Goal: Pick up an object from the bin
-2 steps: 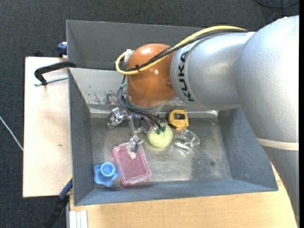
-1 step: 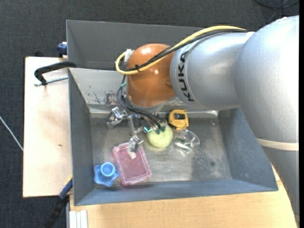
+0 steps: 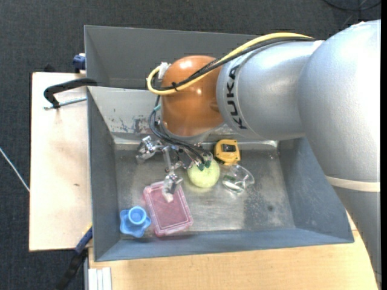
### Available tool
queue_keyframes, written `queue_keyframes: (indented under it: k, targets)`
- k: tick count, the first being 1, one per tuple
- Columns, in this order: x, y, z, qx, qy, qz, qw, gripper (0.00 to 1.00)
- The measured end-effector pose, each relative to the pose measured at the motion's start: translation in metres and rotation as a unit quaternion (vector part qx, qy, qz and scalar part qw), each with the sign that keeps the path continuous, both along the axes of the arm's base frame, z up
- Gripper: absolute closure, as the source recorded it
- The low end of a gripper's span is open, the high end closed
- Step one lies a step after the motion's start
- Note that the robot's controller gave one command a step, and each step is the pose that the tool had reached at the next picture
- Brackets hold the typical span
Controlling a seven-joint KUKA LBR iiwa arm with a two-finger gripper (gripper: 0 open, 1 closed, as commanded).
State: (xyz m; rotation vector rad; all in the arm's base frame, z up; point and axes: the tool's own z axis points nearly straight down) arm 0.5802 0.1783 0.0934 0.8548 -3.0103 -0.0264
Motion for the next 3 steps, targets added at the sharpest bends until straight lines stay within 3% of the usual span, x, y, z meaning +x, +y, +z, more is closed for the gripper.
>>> queue_keyframes:
  k: [1, 2, 3]
  targets:
    - [-0.007, 0.001, 0.002, 0.007, -0.01, 0.063, 0.998, 0.0]
    - [-0.017, -0.048, 0.008, 0.0, -0.0279, 0.111, 0.9934, 0.0]
    - [-0.028, -0.055, -0.012, -0.005, -0.0111, 0.107, 0.9942, 0.0]
